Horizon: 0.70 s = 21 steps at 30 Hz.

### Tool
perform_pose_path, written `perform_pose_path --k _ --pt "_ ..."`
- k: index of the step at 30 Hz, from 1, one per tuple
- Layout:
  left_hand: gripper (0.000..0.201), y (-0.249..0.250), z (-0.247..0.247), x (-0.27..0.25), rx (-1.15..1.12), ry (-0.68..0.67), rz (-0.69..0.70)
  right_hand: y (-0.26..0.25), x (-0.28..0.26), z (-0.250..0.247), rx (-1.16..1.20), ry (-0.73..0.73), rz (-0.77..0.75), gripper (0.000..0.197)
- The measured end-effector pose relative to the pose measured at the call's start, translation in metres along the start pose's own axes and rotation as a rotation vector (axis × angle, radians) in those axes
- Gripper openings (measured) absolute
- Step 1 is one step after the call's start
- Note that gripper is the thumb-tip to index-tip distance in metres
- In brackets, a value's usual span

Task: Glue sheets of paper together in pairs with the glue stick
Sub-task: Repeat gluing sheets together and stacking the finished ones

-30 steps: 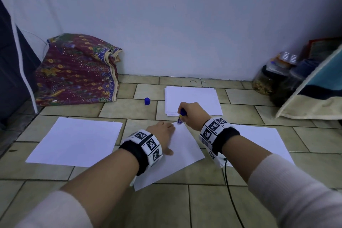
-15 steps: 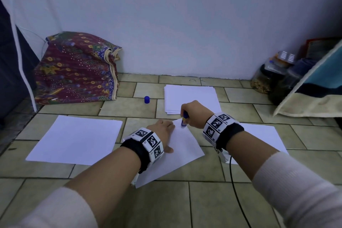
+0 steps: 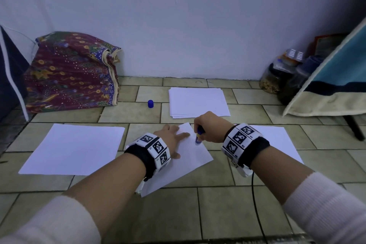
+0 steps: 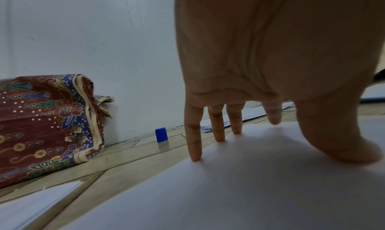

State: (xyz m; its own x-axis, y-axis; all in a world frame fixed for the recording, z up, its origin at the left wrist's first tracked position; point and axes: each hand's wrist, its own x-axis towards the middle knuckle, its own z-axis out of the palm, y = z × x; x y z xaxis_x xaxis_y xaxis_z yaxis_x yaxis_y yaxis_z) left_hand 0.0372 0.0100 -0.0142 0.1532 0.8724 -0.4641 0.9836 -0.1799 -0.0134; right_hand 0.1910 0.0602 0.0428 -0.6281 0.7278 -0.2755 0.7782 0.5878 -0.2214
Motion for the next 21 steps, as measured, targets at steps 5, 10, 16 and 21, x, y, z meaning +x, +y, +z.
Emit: perform_pose_path --k 5,10,16,21 --pt "0.08 -0.001 -0.002 0.002 0.011 -0.02 0.0 0.007 -0.018 0.005 0.029 -0.015 -0.012 0.018" --pt "0.081 -0.003 0.001 0.004 0.006 -0.034 0.005 0.014 -0.036 0.009 0.039 -0.043 -0.029 0.018" --pt "0.082 -0.003 0.005 0.002 0.033 0.019 -0.029 0.015 -0.046 0.009 -0.048 -0.119 -0.06 0.021" --pt "0.076 0.002 0.005 -0.004 -0.031 0.178 0.082 0.029 -0.039 0.002 0.128 0.075 0.0 0.021"
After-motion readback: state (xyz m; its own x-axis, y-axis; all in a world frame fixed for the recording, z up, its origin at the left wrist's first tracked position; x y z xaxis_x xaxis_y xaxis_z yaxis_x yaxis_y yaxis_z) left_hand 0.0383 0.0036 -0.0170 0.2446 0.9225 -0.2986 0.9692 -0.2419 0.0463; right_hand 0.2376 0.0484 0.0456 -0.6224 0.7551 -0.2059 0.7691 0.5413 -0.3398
